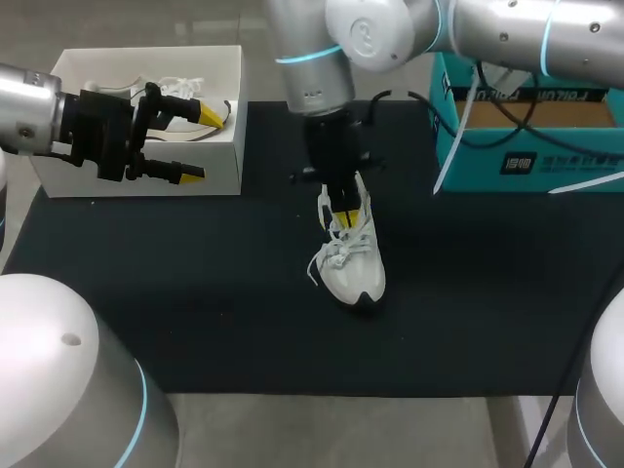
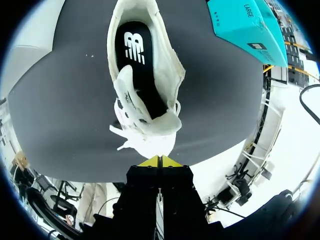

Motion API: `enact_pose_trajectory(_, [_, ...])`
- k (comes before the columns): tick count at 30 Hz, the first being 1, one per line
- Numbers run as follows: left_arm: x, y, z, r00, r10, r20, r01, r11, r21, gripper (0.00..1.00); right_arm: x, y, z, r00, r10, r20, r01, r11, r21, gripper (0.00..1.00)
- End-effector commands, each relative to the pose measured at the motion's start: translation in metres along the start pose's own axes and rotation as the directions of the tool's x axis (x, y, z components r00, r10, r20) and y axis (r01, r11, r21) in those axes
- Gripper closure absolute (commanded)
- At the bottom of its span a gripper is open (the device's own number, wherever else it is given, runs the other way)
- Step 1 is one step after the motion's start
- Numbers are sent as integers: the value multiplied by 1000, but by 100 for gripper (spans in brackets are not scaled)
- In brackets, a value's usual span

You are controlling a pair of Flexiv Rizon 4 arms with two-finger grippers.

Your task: Take the shoe out of the shoebox, open the shoe tongue, remove and reinsert the insole, then place the shoe into the shoebox

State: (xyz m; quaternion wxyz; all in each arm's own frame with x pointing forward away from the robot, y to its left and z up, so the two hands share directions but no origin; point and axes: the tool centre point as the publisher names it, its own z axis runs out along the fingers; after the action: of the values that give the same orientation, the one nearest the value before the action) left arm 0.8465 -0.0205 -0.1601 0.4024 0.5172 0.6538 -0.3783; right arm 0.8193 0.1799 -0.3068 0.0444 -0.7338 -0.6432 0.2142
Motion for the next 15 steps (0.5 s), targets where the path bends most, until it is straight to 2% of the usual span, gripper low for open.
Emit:
enact_pose_trajectory(1, [0,0,1,1000,0,-4,0,1000,0,0,-5,11,3,1000,-9,-14,9,1000,-23,100])
enact_pose_trajectory(15, [0,0,1,1000,0,-4,0,1000,0,0,-7,49,1,1000,-29,3,29,995,-97,100])
